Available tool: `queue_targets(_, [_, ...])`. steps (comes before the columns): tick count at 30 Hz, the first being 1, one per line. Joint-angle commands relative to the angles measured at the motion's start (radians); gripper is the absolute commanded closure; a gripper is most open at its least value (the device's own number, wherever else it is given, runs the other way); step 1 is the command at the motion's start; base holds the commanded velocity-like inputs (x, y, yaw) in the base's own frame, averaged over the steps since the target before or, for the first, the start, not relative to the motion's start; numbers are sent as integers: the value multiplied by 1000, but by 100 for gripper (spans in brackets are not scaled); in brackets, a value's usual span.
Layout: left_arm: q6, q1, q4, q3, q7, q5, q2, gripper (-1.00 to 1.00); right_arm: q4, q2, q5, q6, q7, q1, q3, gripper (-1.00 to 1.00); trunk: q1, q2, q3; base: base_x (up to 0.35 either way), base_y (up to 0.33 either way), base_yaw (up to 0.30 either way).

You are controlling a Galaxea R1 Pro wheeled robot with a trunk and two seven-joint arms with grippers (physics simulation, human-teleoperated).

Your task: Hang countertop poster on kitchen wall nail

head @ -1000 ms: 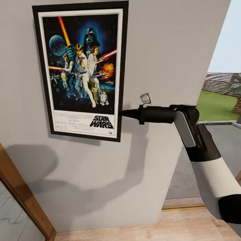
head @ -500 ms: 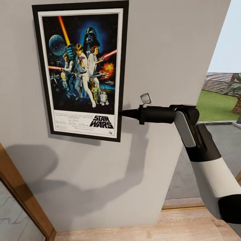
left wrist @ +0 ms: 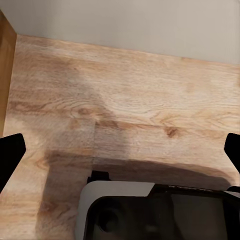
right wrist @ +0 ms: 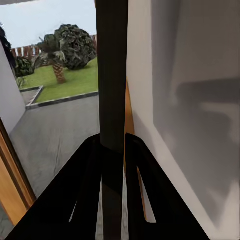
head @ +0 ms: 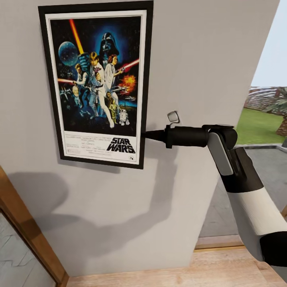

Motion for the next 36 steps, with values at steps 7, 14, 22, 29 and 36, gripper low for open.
queue_targets(7, [0,0,-1,2,-6,5,0,-100,0,-1,-4,5,1,-1,1,100,1,-2,-2,0,85,0])
queue_targets(14, [0,0,-2,2,-6,5,0,-100,0,-1,-4,5,1,-1,1,100,1,-2,-2,0,89,0])
queue_targets(22, [0,0,-2,2,-6,5,0,-100,0,-1,-4,4,1,0,1,100,1,-2,-2,0,12,0])
queue_targets(29, [0,0,-2,2,-6,5,0,-100,0,-1,-4,4,1,-1,1,100,1,-2,-2,10,-114,0])
queue_targets(36, [0,0,-2,2,-6,5,0,-100,0,-1,-4,4,1,0,1,100,1,-2,-2,12,-118,0])
